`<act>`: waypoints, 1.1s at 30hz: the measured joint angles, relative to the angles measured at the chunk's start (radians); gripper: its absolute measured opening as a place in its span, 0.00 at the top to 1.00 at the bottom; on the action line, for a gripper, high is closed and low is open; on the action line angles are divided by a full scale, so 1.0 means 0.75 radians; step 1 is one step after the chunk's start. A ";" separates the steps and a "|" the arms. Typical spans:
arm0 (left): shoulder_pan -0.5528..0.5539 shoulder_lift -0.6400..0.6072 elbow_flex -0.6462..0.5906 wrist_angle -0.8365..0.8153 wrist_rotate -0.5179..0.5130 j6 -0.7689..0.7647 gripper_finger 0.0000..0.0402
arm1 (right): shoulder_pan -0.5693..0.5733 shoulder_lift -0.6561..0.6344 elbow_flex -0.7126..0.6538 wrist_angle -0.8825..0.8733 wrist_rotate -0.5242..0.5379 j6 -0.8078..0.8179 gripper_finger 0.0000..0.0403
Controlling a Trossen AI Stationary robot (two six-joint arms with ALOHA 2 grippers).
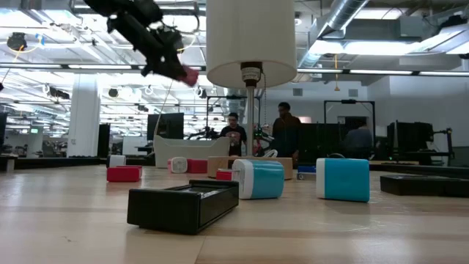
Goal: Pick & Place Office items
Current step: Put the right red charger adapter into the gray bin
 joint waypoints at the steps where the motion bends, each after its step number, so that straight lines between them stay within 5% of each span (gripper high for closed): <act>1: -0.005 0.015 -0.011 -0.001 0.001 0.015 0.71 | 0.000 0.000 0.000 0.001 0.000 0.001 0.54; 17: -0.142 0.151 -0.246 0.001 -0.046 0.185 0.71 | -0.011 0.000 0.000 0.032 0.000 0.005 0.54; 33: -0.164 0.468 -0.248 0.377 0.184 -0.104 0.71 | -0.053 0.000 0.000 0.037 0.000 0.025 0.54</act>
